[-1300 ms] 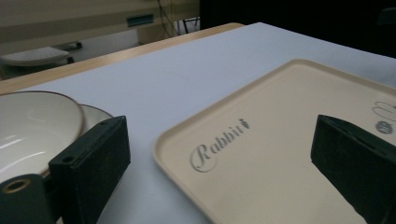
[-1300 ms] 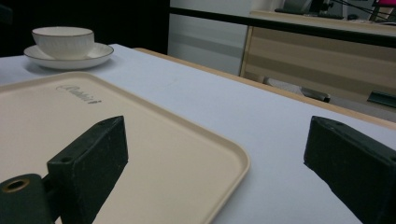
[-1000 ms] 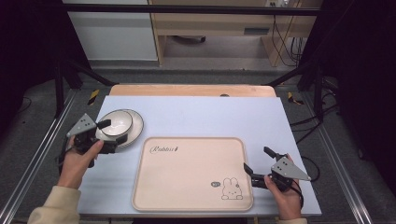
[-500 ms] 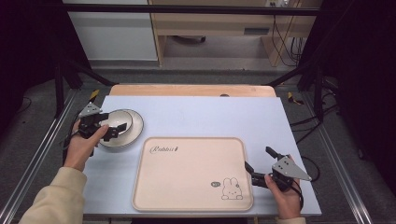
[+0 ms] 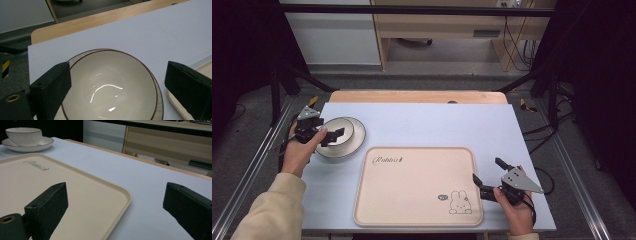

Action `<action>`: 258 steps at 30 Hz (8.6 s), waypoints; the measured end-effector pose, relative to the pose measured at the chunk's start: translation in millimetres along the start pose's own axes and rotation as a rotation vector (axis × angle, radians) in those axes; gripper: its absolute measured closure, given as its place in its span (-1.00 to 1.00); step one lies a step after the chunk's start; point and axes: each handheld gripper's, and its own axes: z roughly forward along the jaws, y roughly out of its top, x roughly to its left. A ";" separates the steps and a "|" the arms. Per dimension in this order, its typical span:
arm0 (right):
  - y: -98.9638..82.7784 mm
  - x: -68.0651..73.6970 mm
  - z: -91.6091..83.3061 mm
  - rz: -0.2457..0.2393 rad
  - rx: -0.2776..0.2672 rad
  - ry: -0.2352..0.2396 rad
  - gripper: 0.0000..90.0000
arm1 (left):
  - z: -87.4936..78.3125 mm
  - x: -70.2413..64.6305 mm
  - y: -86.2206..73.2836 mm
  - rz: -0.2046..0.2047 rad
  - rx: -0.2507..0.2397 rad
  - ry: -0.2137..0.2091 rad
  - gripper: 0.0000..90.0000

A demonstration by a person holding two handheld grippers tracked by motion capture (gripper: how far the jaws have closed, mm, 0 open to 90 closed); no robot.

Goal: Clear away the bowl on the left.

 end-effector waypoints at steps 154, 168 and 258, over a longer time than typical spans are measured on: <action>-1.4 0.3 1.4 -0.002 0.028 0.004 -0.83 | 16.7 -91.7 15.8 -0.167 0.117 -0.136 0.83; -1.2 0.1 1.2 -0.001 0.028 0.004 -0.83 | 20.2 -115.0 17.7 -0.128 0.127 -0.191 0.83; 2.0 1.7 -2.5 -0.048 -0.072 0.053 -0.84 | 51.7 -213.3 -17.8 0.049 0.322 -0.450 0.82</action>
